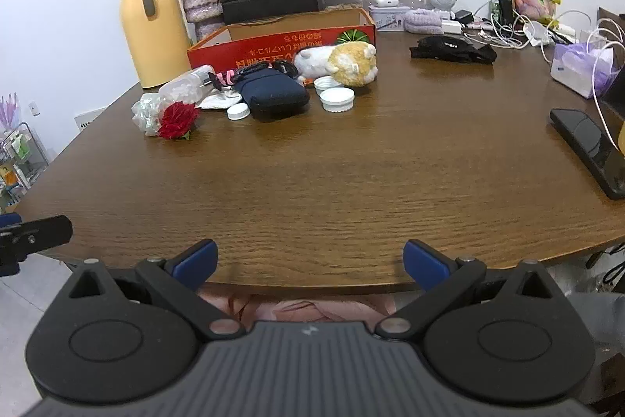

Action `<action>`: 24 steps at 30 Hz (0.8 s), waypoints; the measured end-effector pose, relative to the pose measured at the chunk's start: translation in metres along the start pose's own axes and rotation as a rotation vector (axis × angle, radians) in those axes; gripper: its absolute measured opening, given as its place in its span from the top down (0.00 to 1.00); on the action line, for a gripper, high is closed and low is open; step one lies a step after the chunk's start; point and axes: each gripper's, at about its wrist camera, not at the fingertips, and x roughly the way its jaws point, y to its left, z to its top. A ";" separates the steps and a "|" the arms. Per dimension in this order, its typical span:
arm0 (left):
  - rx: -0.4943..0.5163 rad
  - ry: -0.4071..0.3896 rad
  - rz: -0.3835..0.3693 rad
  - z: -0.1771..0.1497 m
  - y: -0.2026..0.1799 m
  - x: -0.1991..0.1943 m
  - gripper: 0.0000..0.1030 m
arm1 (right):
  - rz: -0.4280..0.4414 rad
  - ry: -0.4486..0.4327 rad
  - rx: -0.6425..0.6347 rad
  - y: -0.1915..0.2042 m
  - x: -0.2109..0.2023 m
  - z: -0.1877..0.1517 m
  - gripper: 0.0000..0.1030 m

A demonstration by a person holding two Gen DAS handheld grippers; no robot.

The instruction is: Organize objects

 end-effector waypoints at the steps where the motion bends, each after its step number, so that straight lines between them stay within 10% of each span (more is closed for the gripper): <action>1: 0.000 0.000 0.001 0.000 0.000 0.000 0.00 | 0.000 0.001 -0.002 0.000 0.000 0.001 0.00; 24: 0.016 0.000 0.025 -0.002 -0.002 0.002 0.00 | -0.047 -0.045 -0.055 0.008 -0.006 0.002 0.00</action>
